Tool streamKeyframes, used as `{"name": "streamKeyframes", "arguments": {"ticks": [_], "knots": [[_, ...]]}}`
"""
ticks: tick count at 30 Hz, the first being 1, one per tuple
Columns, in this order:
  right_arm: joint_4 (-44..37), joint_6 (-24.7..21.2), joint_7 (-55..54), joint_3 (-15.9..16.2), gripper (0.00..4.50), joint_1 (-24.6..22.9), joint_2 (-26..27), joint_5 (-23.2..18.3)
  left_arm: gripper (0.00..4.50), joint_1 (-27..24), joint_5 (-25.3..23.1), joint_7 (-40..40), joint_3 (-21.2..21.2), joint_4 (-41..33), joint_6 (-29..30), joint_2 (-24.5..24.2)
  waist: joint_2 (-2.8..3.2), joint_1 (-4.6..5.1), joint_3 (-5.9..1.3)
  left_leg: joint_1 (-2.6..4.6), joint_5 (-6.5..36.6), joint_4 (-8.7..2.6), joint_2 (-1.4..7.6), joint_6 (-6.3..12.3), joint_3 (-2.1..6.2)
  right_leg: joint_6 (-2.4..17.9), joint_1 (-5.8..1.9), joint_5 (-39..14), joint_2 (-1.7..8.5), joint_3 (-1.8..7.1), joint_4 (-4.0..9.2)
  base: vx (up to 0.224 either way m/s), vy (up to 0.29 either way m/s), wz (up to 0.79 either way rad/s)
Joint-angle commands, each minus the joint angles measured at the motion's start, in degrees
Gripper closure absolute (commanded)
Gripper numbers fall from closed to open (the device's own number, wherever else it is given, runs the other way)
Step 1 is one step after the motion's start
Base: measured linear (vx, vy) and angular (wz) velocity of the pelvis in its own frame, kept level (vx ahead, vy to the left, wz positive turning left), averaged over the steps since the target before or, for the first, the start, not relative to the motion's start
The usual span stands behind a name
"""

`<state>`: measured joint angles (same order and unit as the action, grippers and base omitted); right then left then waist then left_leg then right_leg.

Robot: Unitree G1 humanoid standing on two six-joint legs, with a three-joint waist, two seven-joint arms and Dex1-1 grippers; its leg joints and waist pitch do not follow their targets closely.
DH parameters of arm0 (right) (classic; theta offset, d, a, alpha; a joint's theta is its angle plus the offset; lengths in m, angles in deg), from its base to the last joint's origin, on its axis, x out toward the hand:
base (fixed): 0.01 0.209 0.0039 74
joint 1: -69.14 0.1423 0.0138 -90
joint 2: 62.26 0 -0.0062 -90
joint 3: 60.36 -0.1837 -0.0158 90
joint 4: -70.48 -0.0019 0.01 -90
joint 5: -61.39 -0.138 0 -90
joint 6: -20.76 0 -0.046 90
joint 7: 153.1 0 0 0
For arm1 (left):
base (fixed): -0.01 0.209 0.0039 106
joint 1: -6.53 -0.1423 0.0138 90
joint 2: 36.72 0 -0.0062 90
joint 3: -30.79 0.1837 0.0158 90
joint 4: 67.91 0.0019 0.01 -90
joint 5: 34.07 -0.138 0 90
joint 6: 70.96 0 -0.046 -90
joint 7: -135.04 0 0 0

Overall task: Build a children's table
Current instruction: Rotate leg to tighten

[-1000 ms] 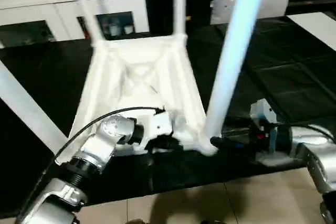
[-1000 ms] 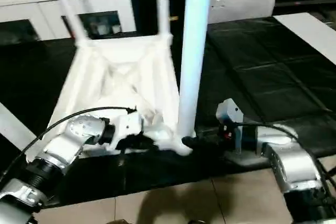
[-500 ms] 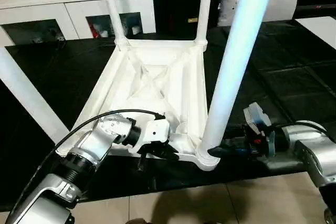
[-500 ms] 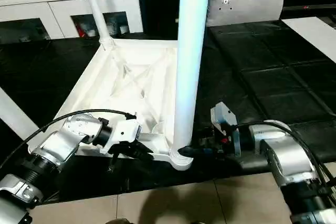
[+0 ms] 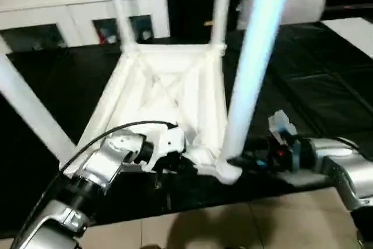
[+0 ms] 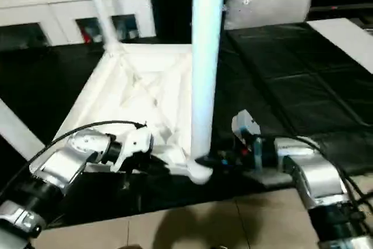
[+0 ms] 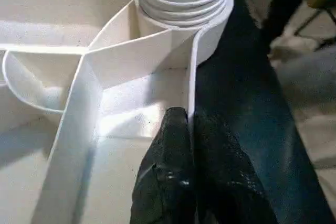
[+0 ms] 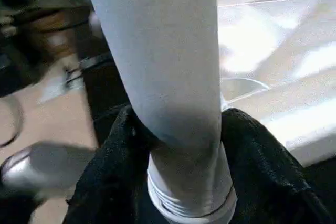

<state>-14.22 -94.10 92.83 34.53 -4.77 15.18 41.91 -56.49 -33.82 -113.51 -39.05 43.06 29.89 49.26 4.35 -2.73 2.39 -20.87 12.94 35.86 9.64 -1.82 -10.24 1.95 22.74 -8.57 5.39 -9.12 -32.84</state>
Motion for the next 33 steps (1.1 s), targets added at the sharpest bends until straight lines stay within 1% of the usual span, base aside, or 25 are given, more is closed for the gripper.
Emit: {"name": "streamKeyframes", "arguments": {"ticks": [1,2,3,4,5,6,7,8,9,10,11,12,13,15,17,18,19,21,23,24,26,28,31,32,33], "knots": [[0.9,-2.1,-12.1,0.5,2.62,2.0,5.3,2.9,4.5,0.0,2.7,5.2,-0.2,-5.4,3.3,5.3,-1.46,0.84,-3.1,0.05,10.9,-4.21,2.94,2.18,1.88,0.9,-3.12,-33.1,4.48,2.68,6.28,0.0,0.0,0.0],[1.7,-2.4,-16.4,0.1,2.62,2.7,7.2,4.3,4.5,-0.1,2.1,8.0,-0.5,-5.9,4.6,6.6,-1.45,1.51,-3.0,-0.23,11.1,-4.22,2.82,1.92,1.99,0.3,-3.2,-33.7,4.4,2.52,6.36,0.0,0.0,0.0],[1.8,-2.5,-17.6,0.0,2.62,2.9,7.8,4.7,4.5,-0.1,1.8,8.7,-0.5,-6.0,5.0,7.0,-1.39,2.68,-3.02,-0.25,11.8,-4.15,2.73,1.67,2.19,-0.5,-3.19,-34.4,4.26,2.08,6.76,0.0,0.0,0.0],[1.9,-3.6,-22.4,-0.2,2.62,3.5,10.3,6.3,4.5,-0.1,0.7,11.8,-0.6,-6.7,6.7,8.8,-1.39,3.29,-3.05,-0.36,12.2,-4.11,2.71,1.61,2.35,-0.8,-3.23,-34.4,4.27,1.98,6.81,0.0,0.0,0.0],[2.3,-4.3,-25.3,-0.5,2.62,3.9,12.0,7.0,4.5,0.1,0.2,13.9,-0.9,-6.6,7.5,10.3,-1.37,4.44,-2.99,-0.85,12.8,-4.12,2.64,1.8,2.55,-1.2,-3.51,-34.0,4.19,1.73,6.85,0.0,0.0,0.0],[2.3,-4.5,-25.8,-0.6,2.62,3.9,12.3,7.1,4.5,0.2,0.1,14.2,-0.9,-6.6,7.7,10.5,-1.01,5.03,-3.19,-0.36,13.3,-4.02,2.64,2.17,2.51,-1.3,-3.27,-33.7,4.29,1.63,7.18,0.0,0.0,0.0],[2.7,-5.5,-29.8,-0.9,2.62,4.5,14.4,7.8,4.5,0.4,-0.7,17.1,-1.3,-6.8,9.1,12.3,-0.95,5.72,-3.39,-0.45,12.6,-4.05,2.8,2.57,2.7,-0.5,-3.43,-31.4,4.4,1.66,7.07,0.0,0.0,0.0],[2.7,-5.5,-30.3,-0.9,2.62,4.5,14.6,7.9,4.5,0.5,-0.7,17.5,-1.3,-6.8,9.3,12.5,-0.98,5.97,-3.37,-0.62,12.4,-4.13,2.82,2.96,2.71,-0.2,-3.43,-30.4,4.29,1.62,6.97,0.0,0.0,0.0],[4.0,-4.6,-34.3,-1.8,2.62,5.2,16.6,8.8,4.5,1.3,-2.2,21.5,-1.6,-5.4,9.6,14.3,-1.06,6.21,-3.36,-0.46,12.8,-4.04,2.69,3.54,2.59,-0.1,-3.26,-30.3,4.28,1.67,7.06,0.0,0.0,0.0],[4.0,-4.6,-34.3,-1.8,2.62,5.2,16.6,8.8,4.5,1.3,-2.2,21.5,-1.6,-5.4,9.6,14.3,-0.99,6.52,-3.37,-0.34,12.4,-3.98,2.59,3.76,2.39,0.5,-3.05,-30.0,4.28,1.81,7.08,0.0,0.0,0.0],[5.2,-2.3,-36.9,-2.6,2.62,5.7,18.1,9.3,4.5,2.1,-2.8,24.3,-1.9,-4.0,9.8,16.0,-0.9,6.47,-3.46,-0.43,11.8,-3.91,2.56,3.89,2.46,0.7,-3.23,-29.4,4.35,1.83,6.91,0.0,0.0,0.0],[5.8,-0.9,-38.4,-2.9,2.62,5.9,19.1,10.0,4.5,2.7,-3.2,26.5,-2.1,-3.1,10.0,17.2,-0.51,6.54,-3.42,-0.59,11.1,-3.99,2.7,4.34,2.49,1.0,-3.24,-28.2,4.35,1.93,6.81,0.0,0.0,0.0],[6.0,-0.2,-38.6,-2.9,2.28,5.9,19.5,10.3,4.5,3.0,-3.5,27.6,-2.2,-2.5,9.9,17.7,-0.67,6.67,-3.61,-0.74,10.3,-4.05,2.89,4.57,2.63,1.5,-3.4,-26.2,4.27,2.03,6.46,0.0,0.0,0.0],[5.0,-0.3,-37.3,-3.3,1.94,5.3,19.5,9.3,4.5,3.2,-3.6,27.3,-2.0,-2.7,10.1,17.6,-0.76,6.45,-3.84,-0.87,9.4,-4.04,2.99,5.43,2.66,2.2,-3.59,-24.0,4.4,2.33,5.99,0.0,0.0,0.0],[2.6,-0.1,-34.1,-4.6,1.88,3.8,17.9,7.3,4.5,3.0,-3.6,25.9,-2.0,-3.1,10.0,16.3,-0.68,6.03,-4.03,-1.12,7.2,-3.92,3.15,6.82,2.7,3.3,-3.87,-20.5,4.6,2.69,5.43,0.0,0.0,0.0],[2.4,0.4,-33.4,-4.7,1.73,3.6,17.2,7.2,4.5,3.0,-3.6,25.8,-2.1,-2.9,9.7,15.9,-0.65,5.61,-4.37,-1.21,4.6,-3.78,3.36,7.76,2.82,4.2,-4.03,-16.8,4.65,2.86,4.75,0.0,0.0,0.0],[2.2,0.7,-32.9,-4.9,1.58,3.4,16.7,7.1,4.5,2.9,-3.6,25.7,-2.2,-2.8,9.5,15.7,-0.56,5.16,-4.48,-1.25,2.3,-3.6,3.43,8.92,2.69,5.2,-3.93,-13.5,4.54,2.98,4.32,0.0,0.0,0.0],[1.5,3.6,-28.1,-6.3,1.46,2.2,13.5,5.5,4.5,2.5,-3.5,23.6,-2.6,-1.7,7.3,13.9,-0.71,4.52,-4.59,-1.34,0.5,-3.45,3.45,10.16,2.58,6.3,-3.98,-11.0,4.58,3.03,3.89,0.0,0.0,0.0],[1.1,4.7,-24.7,-6.6,1.27,1.6,11.1,4.5,4.5,2.2,-3.2,21.5,-2.6,-0.9,4.9,12.8,-0.7,3.71,-4.47,-1.29,0.6,-3.39,3.42,11.11,2.38,6.2,-3.93,-11.5,4.62,3.06,4.01,0.0,0.0,0.0],[1.1,5.3,-22.9,-6.6,1.06,1.2,9.8,4.3,4.5,2.1,-3.2,20.4,-2.3,-0.7,4.1,12.0,-0.55,3.26,-4.37,-1.17,1.3,-3.46,3.41,11.15,2.31,5.9,-3.85,-13.0,4.54,3.0,4.2,0.0,0.0,0.0],[0.9,6.0,-20.4,-6.5,0.95,0.7,8.2,4.0,4.5,2.0,-3.4,18.8,-1.7,-0.3,2.2,10.7,-0.57,2.91,-4.16,-0.95,3.1,-3.63,3.46,10.3,2.29,5.2,-3.67,-16.2,4.46,2.87,4.64,0.0,0.0,0.0],[0.6,5.8,-16.2,-6.6,0.71,-0.1,5.1,3.2,4.5,1.8,-3.2,15.4,-1.0,0.1,0.3,8.5,-0.57,2.35,-3.96,-0.56,5.5,-3.84,3.67,8.87,2.22,4.1,-3.47,-19.8,4.45,2.96,5.08,0.0,0.0,0.0],[0.8,6.3,-10.9,-5.6,0.63,-0.9,1.2,3.2,4.5,2.0,-1.9,10.2,-0.6,0.5,-3.3,6.2,-0.65,1.75,-3.94,-0.22,6.4,-4.03,3.86,7.73,2.21,4.2,-3.29,-20.0,4.46,3.17,5.02,0.0,0.0,0.0],[0.8,6.5,-9.0,-5.3,0.63,-1.1,0.3,2.6,4.5,2.0,-1.9,8.2,0.0,0.6,-4.6,5.2,-0.68,1.66,-3.97,-0.33,6.5,-4.02,3.75,7.77,2.21,4.3,-3.38,-19.7,4.44,3.14,4.96,0.0,0.0,0.0],[0.7,6.7,-7.7,-5.1,0.63,-1.3,-0.3,2.2,4.5,2.1,-1.9,6.9,0.5,0.7,-5.5,4.5,-1.03,1.54,-4.11,-0.33,6.2,-4.06,3.89,7.91,2.21,4.4,-3.46,-18.8,4.46,3.26,4.72,0.0,0.0,0.0]]}}
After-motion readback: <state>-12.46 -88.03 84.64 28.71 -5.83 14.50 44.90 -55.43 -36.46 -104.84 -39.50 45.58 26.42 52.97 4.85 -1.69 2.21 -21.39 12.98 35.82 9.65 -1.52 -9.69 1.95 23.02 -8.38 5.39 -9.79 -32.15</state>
